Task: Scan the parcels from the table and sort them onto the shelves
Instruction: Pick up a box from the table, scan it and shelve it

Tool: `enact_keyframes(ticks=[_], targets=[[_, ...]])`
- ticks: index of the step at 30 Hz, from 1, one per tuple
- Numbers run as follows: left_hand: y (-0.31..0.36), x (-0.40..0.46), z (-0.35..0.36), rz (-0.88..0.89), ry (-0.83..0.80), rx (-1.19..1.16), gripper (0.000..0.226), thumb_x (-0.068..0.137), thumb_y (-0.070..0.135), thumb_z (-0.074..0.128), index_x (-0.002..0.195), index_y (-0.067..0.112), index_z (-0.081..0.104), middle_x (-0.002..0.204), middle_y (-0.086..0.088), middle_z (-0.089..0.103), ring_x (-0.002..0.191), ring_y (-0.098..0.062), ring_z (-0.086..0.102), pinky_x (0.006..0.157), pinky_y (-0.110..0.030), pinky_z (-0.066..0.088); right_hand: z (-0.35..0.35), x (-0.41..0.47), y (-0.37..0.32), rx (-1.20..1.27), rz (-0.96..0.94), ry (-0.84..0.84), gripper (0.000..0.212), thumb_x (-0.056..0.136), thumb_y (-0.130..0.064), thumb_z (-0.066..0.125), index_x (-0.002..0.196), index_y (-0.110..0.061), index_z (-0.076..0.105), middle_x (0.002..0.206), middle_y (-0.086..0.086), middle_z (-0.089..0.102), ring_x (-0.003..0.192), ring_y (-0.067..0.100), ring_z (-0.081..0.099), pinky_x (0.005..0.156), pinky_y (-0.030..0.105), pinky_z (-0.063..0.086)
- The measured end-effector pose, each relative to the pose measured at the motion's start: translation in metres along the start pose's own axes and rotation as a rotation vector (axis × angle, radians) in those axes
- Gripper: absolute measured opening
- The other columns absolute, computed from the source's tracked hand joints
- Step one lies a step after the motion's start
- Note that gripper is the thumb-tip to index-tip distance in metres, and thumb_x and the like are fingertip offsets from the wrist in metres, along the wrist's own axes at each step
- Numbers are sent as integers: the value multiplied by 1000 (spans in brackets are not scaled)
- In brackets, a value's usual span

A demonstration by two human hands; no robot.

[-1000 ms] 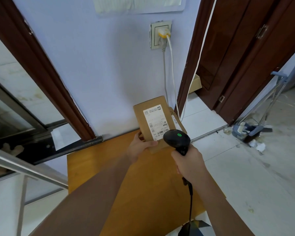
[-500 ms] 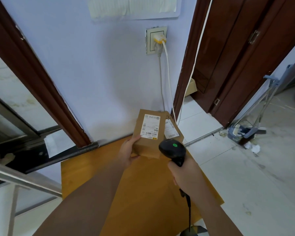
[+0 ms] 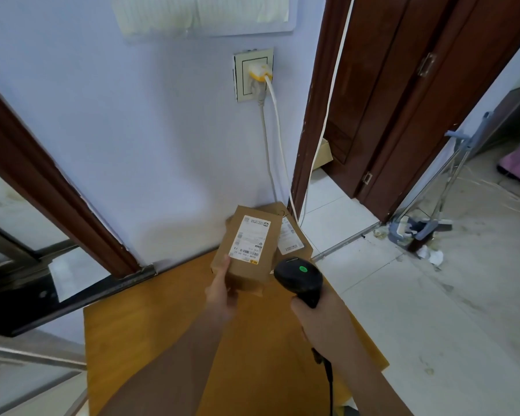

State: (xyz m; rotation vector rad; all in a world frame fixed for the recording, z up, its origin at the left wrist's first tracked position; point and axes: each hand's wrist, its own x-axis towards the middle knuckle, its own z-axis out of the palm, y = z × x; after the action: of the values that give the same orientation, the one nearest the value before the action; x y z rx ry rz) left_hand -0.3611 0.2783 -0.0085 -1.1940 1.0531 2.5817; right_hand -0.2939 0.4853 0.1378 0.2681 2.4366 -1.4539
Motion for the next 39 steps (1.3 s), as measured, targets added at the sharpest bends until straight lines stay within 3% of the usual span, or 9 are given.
enact_keyframes(ticks=[5,11,17,20,23,26,32,36,39], targets=[[-1,-9,8,-14,-17,43,81,66,36,91,134,13,53,130,-13,66,123,-34,62,112,-56,49,2,9,-3,-31,-47,25,26,85,-12,68,68,-18,49,45,-9,43,42,1,44,44,10,36],[23,4,10,44,26,157,52,85,53,80,120,14,70,119,-12,75,116,-33,67,108,-51,52,2,16,-3,-43,-32,-28,19,86,-16,67,73,-16,53,52,-6,45,51,8,45,52,19,42],[38,24,9,59,15,11,99,66,59,90,144,9,56,134,-13,69,119,-30,69,100,-46,57,2,22,-2,-40,-22,-35,16,85,-18,66,75,-20,54,52,-6,47,52,7,46,54,22,44],[26,14,9,90,13,5,84,74,59,80,140,12,62,133,-13,69,118,-27,68,97,-41,53,2,24,-4,-5,-17,-63,12,86,-19,64,79,-22,55,51,-7,47,51,7,47,54,21,44],[7,4,10,30,-45,85,82,86,64,66,152,18,51,147,-7,59,136,-26,52,123,-44,30,4,26,-4,-3,-17,-51,13,86,-20,65,78,-22,55,54,-6,47,53,7,46,56,22,43],[-5,1,16,-18,-79,73,72,97,54,60,158,20,40,144,-7,53,144,-28,42,126,-43,19,5,28,-4,-8,-16,-40,17,86,-20,65,75,-22,52,53,-6,44,52,6,42,54,20,40],[-4,10,21,-34,-55,43,137,34,39,108,152,16,43,140,-11,64,126,-31,63,106,-42,53,8,29,-2,-37,-17,-21,18,86,-20,66,74,-21,53,54,-6,43,51,5,42,51,17,38],[7,10,24,6,-18,-4,111,60,28,98,153,16,40,140,-15,60,123,-34,63,82,-38,62,8,28,-4,-37,-24,-30,21,86,-19,66,71,-18,52,53,-5,42,50,7,40,49,17,36],[15,14,19,19,-13,20,89,75,32,90,149,20,42,137,-13,59,122,-36,61,92,-48,59,7,28,-6,-30,-31,-31,21,85,-17,67,70,-14,52,53,-5,42,51,8,41,51,22,37]])
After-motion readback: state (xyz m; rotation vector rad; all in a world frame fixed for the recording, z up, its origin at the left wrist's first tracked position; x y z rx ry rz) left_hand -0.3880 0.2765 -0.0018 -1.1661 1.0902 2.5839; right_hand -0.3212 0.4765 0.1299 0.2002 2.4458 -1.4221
